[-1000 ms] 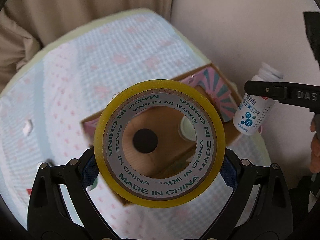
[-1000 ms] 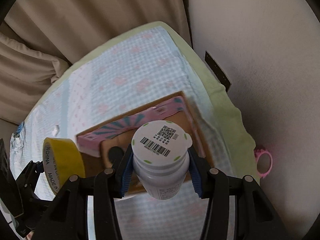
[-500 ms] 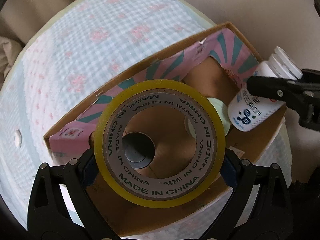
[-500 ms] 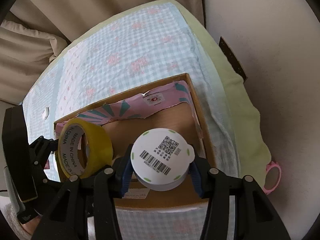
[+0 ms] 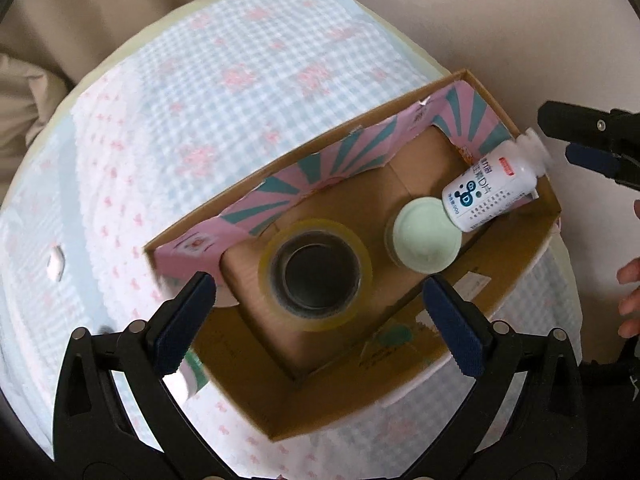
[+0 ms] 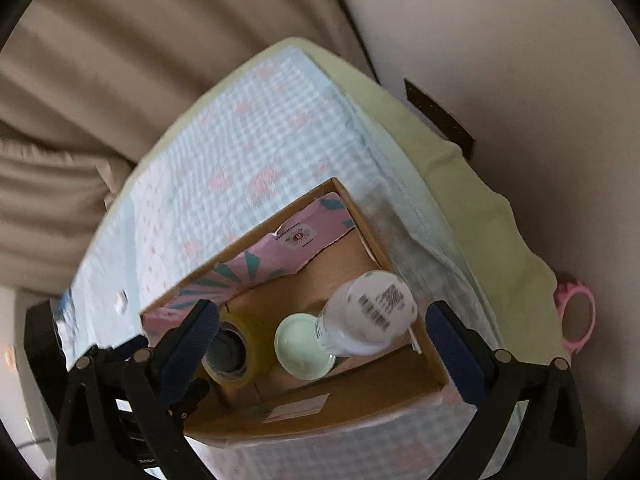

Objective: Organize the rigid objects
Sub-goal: 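Withdraw both tools from the box toward the red box and silver jar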

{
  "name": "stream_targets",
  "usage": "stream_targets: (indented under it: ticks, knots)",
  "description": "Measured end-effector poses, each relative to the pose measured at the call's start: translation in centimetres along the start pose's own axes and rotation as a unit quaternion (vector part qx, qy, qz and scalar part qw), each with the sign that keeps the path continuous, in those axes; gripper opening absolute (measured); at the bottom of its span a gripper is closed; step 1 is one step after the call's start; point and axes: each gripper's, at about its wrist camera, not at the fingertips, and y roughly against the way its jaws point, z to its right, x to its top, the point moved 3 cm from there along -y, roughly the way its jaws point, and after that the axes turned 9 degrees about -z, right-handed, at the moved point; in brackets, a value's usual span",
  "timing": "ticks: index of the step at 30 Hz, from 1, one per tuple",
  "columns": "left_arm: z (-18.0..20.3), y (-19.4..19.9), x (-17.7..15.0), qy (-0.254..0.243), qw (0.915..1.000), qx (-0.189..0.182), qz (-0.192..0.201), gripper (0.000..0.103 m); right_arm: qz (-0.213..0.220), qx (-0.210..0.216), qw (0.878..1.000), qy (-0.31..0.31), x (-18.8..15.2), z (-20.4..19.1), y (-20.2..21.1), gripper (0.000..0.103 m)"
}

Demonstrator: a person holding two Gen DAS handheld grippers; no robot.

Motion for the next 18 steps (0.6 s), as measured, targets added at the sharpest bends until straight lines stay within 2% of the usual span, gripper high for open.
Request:
stream_targets:
  ticks: [10, 18]
  knots:
    - [-1.0, 3.5, -2.4, 0.012, 0.9996, 0.003, 0.024, 0.103, 0.01, -0.017, 1.0, 0.023, -2.1, -1.3, 2.4, 0.103]
    - [-2.5, 7.3, -7.1, 0.043, 0.9979, 0.002, 0.048, 0.103, 0.019, -0.031, 0.998, 0.058, -5.1, -3.7, 5.0, 0.103]
